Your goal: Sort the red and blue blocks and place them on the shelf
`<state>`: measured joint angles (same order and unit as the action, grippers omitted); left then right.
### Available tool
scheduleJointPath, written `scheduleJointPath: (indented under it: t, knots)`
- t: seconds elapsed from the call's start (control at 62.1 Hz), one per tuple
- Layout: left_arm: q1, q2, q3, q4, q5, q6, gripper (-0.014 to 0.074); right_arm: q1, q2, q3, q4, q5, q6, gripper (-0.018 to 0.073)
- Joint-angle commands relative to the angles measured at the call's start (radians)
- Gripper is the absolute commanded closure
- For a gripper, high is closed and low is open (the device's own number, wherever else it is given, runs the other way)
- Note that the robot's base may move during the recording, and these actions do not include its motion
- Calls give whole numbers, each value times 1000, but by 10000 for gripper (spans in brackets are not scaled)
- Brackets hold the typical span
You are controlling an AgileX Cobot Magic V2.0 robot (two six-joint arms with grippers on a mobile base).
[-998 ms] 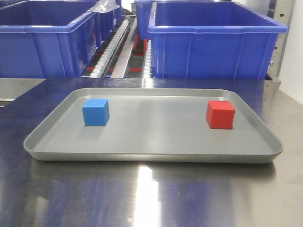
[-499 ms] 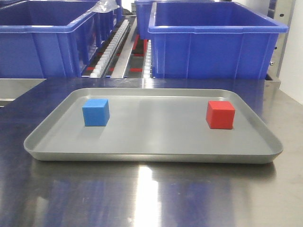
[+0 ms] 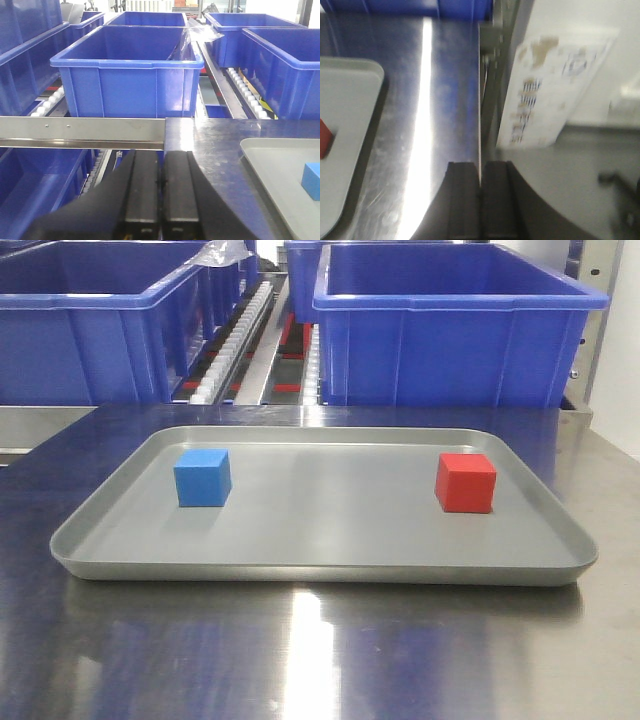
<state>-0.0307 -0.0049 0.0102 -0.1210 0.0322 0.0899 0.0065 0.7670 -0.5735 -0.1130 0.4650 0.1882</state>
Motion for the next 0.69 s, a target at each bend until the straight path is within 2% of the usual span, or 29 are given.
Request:
scheduleJointPath:
  t: [0.0, 0.064, 0.193, 0.467, 0.564, 0.676]
  knots:
    - [2, -18, 25, -3, -88, -3, 472, -4, 99, -101, 0, 55, 100, 502]
    - [2, -18, 25, -3, -88, -3, 472, -1, 172, -151, -1, 135, 153, 502]
    - [2, -18, 25, -3, -88, -3, 472, 46, 277, -229, -12, 226, 163, 502]
    - [2, -18, 25, -3, -88, -3, 472, 196, 464, -377, -24, 258, 163, 489]
    - [2, -18, 25, -3, -88, -3, 472, 243, 532, -436, -24, 290, 169, 394]
    - [2, -18, 25, -3, -88, -3, 472, 289, 603, -495, -23, 311, 213, 152]
